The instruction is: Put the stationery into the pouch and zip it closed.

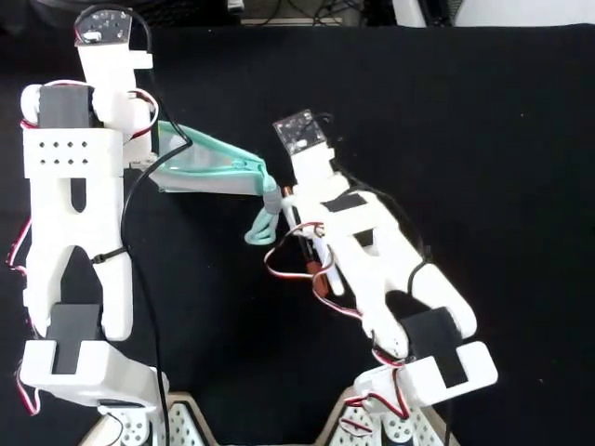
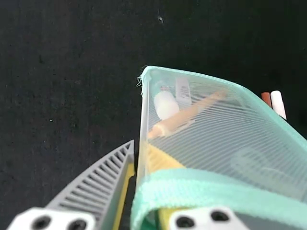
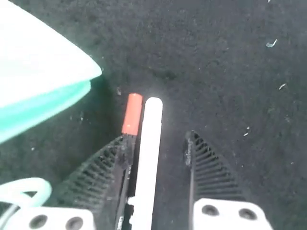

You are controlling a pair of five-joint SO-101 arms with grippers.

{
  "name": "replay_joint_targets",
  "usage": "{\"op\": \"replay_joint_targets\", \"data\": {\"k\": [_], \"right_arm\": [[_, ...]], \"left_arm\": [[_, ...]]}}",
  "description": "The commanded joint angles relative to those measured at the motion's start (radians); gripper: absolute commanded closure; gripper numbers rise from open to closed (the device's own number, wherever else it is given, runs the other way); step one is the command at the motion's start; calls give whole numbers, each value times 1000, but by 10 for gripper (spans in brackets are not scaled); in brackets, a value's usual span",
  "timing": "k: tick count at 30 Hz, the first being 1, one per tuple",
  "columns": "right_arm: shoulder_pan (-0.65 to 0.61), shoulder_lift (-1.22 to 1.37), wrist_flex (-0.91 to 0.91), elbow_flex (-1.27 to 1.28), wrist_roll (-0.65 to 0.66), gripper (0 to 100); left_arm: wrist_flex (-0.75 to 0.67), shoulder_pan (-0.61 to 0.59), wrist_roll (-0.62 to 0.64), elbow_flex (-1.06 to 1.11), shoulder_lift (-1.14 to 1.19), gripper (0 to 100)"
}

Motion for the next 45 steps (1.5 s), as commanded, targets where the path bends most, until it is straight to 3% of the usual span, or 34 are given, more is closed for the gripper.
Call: {"op": "replay_joint_targets", "data": {"k": [1,8,22,25,28,33,41,45], "right_arm": [[9,-48,-25,1,8,815],[8,22,-15,-42,9,815],[87,242,278,-355,9,816],[117,240,273,-357,9,868],[146,211,279,-354,2,992],[173,124,285,-280,5,986],[276,10,456,-254,9,984],[276,10,516,-280,9,857]], "left_arm": [[9,-12,8,56,55,970],[9,-8,9,56,55,970],[9,-13,9,58,55,970],[9,-13,9,58,55,970],[9,-13,9,58,55,970],[9,-13,9,58,55,970],[9,-13,9,54,55,970],[9,-13,9,54,55,970]]}}
